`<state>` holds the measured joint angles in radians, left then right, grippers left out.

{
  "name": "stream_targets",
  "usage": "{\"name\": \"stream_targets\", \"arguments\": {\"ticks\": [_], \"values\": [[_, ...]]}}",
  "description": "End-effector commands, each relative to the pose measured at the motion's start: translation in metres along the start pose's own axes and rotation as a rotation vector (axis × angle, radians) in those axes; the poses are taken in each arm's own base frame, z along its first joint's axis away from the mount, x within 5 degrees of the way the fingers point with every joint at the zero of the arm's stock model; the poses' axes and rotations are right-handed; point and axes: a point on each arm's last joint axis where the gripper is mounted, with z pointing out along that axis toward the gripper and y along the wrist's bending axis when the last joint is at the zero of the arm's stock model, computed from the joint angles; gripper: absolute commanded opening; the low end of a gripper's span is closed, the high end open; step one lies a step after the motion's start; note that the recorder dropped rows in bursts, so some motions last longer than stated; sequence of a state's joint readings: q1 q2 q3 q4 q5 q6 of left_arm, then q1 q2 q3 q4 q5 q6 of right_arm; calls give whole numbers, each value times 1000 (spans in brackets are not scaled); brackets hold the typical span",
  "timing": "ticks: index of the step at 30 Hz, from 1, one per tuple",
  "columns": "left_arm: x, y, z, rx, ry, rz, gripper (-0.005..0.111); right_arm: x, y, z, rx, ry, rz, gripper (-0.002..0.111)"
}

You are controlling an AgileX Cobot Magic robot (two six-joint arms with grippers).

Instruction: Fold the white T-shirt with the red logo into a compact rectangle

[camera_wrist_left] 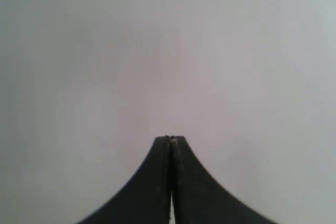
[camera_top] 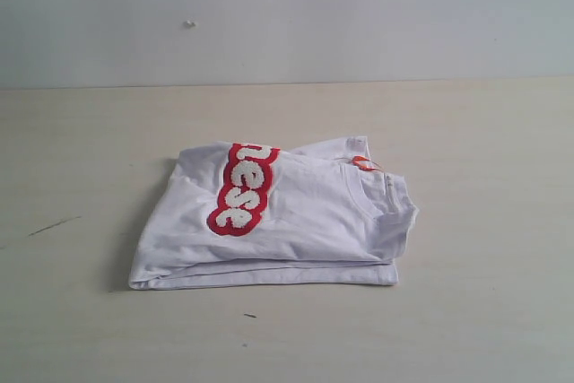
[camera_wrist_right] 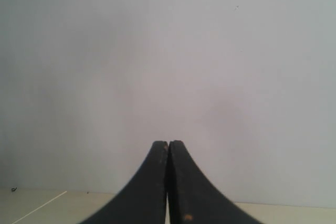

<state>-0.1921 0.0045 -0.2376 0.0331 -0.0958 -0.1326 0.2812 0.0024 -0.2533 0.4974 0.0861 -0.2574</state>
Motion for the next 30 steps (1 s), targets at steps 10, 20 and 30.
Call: {"name": "stream_targets", "arguments": {"ticks": [10, 20, 30], "values": [[51, 4, -5, -6, 115, 15, 0, 2, 0, 0, -2, 3, -2, 0], [75, 10, -9, -68, 175, 82, 0, 2, 0, 0, -2, 3, -2, 0], [75, 14, -10, -147, 179, 108, 0, 2, 0, 0, -2, 3, -2, 0]]}}
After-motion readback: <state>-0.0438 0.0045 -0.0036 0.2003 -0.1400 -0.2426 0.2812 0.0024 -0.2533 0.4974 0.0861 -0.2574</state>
